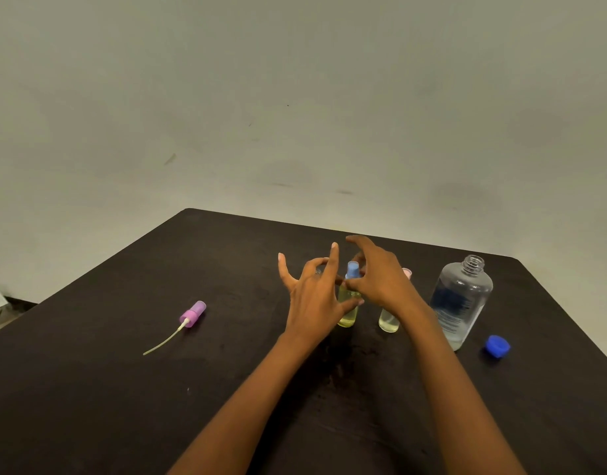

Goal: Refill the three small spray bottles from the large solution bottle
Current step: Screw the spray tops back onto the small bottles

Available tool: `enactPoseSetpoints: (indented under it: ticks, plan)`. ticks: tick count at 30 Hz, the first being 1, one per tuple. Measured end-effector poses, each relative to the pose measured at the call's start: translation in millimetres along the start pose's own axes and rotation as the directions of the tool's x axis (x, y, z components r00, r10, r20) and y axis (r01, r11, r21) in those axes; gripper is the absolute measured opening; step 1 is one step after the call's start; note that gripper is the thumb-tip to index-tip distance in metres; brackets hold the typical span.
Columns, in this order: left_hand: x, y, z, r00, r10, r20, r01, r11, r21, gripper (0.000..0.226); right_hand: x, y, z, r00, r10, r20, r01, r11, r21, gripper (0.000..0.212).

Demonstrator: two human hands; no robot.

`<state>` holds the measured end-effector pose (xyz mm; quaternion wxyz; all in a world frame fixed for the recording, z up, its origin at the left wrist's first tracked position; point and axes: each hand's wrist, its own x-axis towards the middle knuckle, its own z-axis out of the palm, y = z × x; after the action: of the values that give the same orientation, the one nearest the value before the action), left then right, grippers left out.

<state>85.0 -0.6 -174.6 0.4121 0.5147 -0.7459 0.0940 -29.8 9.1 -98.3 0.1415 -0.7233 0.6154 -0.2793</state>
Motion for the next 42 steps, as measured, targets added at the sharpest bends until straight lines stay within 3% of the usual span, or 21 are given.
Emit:
enactPoseSetpoints:
  ticks: [4, 10, 19, 29, 36, 42]
  plan:
    - [0.6, -0.1, 1.2, 1.0, -0.008, -0.01, 0.008, 0.999, 0.033, 0.099, -2.5, -0.1, -6.8, 0.997, -0.067, 0.023, 0.067, 0.997, 0.032, 0.061]
    - [-0.1, 0.7, 0.1, 1.0, -0.018, 0.011, 0.018, 1.0, 0.017, 0.098, -1.1, 2.7, 0.0, 0.998, -0.023, -0.055, 0.023, 1.0, 0.004, 0.054]
    - [-0.7, 0.7, 0.0, 1.0, -0.012, 0.013, 0.012, 1.0, -0.013, 0.094, -0.9, 0.6, -1.7, 0.999, -0.021, 0.044, 0.021, 1.0, 0.003, 0.067]
    - [0.1, 2.5, -1.5, 0.999, -0.034, 0.037, 0.035, 0.999, -0.008, 0.096, -1.8, 4.9, 1.5, 0.998, 0.008, -0.07, -0.005, 0.999, 0.042, 0.055]
    - [0.6, -1.9, 1.9, 0.999, -0.035, 0.018, 0.035, 0.999, -0.015, 0.095, -1.6, 3.0, 0.0, 1.0, -0.013, -0.014, 0.014, 0.999, 0.05, 0.064]
    - [0.1, -0.8, 0.9, 0.999, -0.021, 0.026, 0.022, 0.999, -0.028, 0.096, -2.5, 6.9, 1.2, 0.998, -0.029, -0.052, 0.032, 0.998, 0.057, 0.05]
